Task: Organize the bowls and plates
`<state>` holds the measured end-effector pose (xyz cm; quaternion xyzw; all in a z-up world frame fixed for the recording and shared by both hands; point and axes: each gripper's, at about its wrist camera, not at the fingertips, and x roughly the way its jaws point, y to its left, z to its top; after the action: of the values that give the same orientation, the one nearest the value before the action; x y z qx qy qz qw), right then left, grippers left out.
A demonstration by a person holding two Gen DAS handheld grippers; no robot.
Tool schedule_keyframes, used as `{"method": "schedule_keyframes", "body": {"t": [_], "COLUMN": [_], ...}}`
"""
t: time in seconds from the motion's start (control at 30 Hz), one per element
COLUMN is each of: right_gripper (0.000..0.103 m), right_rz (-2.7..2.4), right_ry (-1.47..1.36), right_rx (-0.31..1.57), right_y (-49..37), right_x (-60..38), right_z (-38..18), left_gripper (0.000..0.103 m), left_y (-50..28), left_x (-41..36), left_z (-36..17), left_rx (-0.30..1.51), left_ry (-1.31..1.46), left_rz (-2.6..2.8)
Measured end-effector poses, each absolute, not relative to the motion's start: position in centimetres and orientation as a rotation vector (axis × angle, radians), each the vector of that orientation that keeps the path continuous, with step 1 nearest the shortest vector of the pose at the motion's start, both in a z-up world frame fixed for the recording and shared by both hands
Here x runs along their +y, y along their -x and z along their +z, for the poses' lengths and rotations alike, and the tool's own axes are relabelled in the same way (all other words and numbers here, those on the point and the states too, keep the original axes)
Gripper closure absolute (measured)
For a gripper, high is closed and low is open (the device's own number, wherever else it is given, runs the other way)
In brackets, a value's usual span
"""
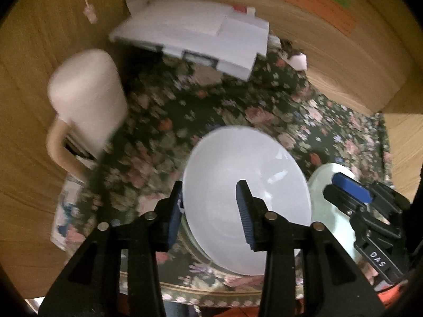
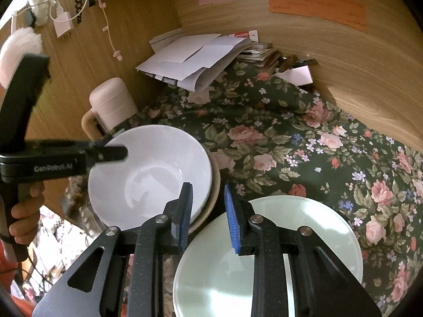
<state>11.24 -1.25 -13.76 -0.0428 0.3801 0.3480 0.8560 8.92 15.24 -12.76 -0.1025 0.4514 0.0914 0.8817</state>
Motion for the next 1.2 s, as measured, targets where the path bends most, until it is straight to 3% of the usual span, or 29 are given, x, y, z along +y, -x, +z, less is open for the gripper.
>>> {"method": "schedule_keyframes", "body": {"t": [0.13, 0.2, 0.27, 0.37, 0.9, 1.2], "right_gripper": [0.079, 0.076, 0.065, 0.059, 0.057, 0.057], "right_rz": [0.736, 0.738, 0.737, 0.724, 0.728, 0.736], "right_ry": [0.081, 0.080, 0.079, 0.089, 0.135, 0.132], "right_rx": [0.803, 0.804, 0.807, 0.808, 0.907, 0.961], "right_y": [-11.2, -11.1, -11.0, -11.0, -12.2, -12.6], "right_x": [-1.2, -1.2, -1.2, -1.0, 1.3, 2.5], "right_z": [-13.7, -13.7, -13.8, -14.0, -16.1, -17.5], "left_gripper": [0.046, 0.046, 0.046, 0.046, 0.047, 0.059], "left_y": [-8.1, -8.0, -8.1, -8.1, -7.9, -7.8], "left_x": [14.4, 14.5, 14.9, 15.5, 17.4, 17.6], "left_z": [-10.8, -10.8, -11.4, -12.8, -18.0, -18.8], "left_rx": [0.852, 0.845, 0.858, 0.886, 0.969, 0.945], "left_ry": [0.130, 0.114, 0.118, 0.148, 0.282, 0.306], "left_rz": [0.191, 0.212, 0.216, 0.218, 0.144, 0.098]}}
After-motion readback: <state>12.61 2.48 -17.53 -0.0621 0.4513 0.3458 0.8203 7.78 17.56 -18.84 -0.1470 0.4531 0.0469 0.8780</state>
